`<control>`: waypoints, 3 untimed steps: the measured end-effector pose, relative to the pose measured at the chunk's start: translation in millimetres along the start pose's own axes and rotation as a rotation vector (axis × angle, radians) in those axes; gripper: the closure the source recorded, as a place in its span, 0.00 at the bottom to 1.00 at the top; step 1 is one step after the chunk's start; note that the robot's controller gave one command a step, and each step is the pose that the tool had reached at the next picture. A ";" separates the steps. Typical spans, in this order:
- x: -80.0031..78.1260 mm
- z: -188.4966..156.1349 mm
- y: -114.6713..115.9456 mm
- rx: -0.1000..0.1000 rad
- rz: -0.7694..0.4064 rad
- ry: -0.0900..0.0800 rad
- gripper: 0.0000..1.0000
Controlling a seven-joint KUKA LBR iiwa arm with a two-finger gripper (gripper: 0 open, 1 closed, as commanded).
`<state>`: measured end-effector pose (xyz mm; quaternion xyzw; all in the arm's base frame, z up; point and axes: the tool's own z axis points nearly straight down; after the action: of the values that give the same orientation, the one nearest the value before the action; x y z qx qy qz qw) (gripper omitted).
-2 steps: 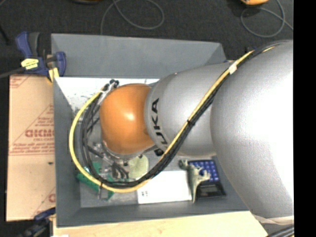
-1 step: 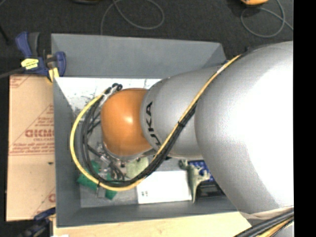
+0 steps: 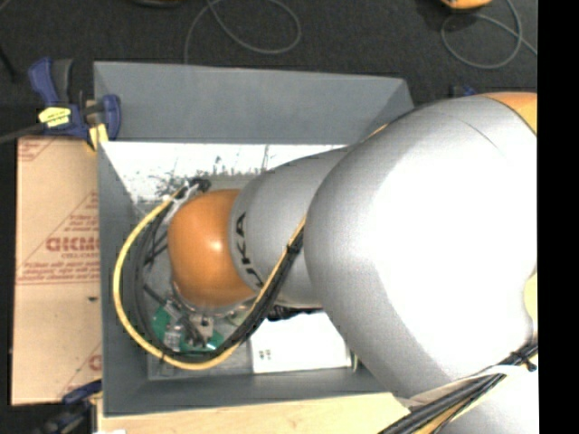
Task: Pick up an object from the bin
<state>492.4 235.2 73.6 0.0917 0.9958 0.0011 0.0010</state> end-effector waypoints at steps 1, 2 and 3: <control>0.4 6.4 -0.2 0.001 0.027 0.002 1.00; -0.1 5.6 -1.0 0.001 0.031 0.001 1.00; 0.8 1.1 -2.1 0.004 0.033 0.005 1.00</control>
Offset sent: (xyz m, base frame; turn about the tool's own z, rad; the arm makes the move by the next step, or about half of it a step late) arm 0.0000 0.0000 0.0000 0.0000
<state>491.3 233.4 72.5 0.1079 0.9942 -0.0005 -0.0017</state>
